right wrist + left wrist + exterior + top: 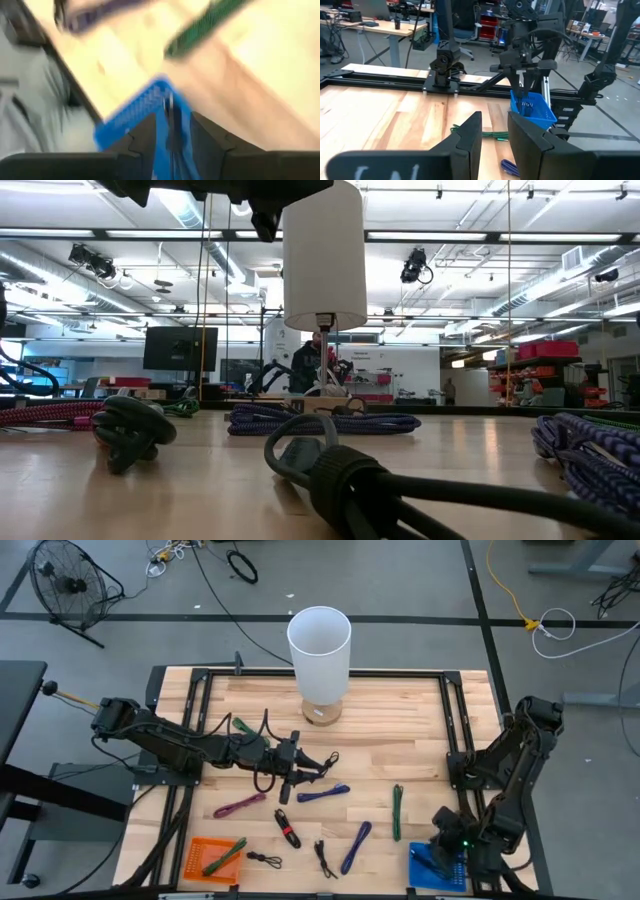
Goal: Pick & Place USB Port
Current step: Put the black and green charger cable into the orange bin
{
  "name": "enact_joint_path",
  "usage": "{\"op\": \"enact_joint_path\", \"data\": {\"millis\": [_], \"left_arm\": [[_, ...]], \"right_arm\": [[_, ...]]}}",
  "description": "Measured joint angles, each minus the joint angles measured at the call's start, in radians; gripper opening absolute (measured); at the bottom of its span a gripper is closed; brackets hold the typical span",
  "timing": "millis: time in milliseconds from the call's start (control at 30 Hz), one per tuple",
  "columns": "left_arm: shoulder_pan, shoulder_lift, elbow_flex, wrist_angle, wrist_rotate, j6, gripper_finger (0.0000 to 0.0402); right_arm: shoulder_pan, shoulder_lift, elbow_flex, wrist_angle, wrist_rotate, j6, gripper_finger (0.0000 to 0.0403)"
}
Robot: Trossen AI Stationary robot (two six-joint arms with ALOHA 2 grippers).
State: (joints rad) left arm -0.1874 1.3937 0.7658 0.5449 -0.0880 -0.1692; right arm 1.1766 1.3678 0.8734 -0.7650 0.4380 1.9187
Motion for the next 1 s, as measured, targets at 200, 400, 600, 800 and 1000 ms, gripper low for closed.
{"op": "enact_joint_path", "data": {"millis": [200,400,600,800,1000], "left_arm": [[0.000,0.000,0.000,0.000,-0.005,0.000,0.0099],[0.000,0.000,0.000,0.000,-0.005,0.000,0.0099],[0.000,0.000,0.000,0.000,-0.005,0.000,0.0099],[0.000,0.000,0.000,0.000,-0.005,0.000,0.0099],[0.000,0.000,0.000,0.000,-0.005,0.000,0.0099]], "right_arm": [[-0.101,0.000,-0.006,-0.029,-0.001,-0.011,0.0121],[-0.211,0.001,-0.074,-0.016,-0.097,-0.072,0.0121],[-0.292,0.001,-0.169,0.086,-0.162,-0.126,0.0129],[-0.353,0.001,-0.232,0.217,-0.167,-0.201,0.0163],[-0.407,0.001,-0.313,0.383,-0.150,-0.216,0.0200]]}}
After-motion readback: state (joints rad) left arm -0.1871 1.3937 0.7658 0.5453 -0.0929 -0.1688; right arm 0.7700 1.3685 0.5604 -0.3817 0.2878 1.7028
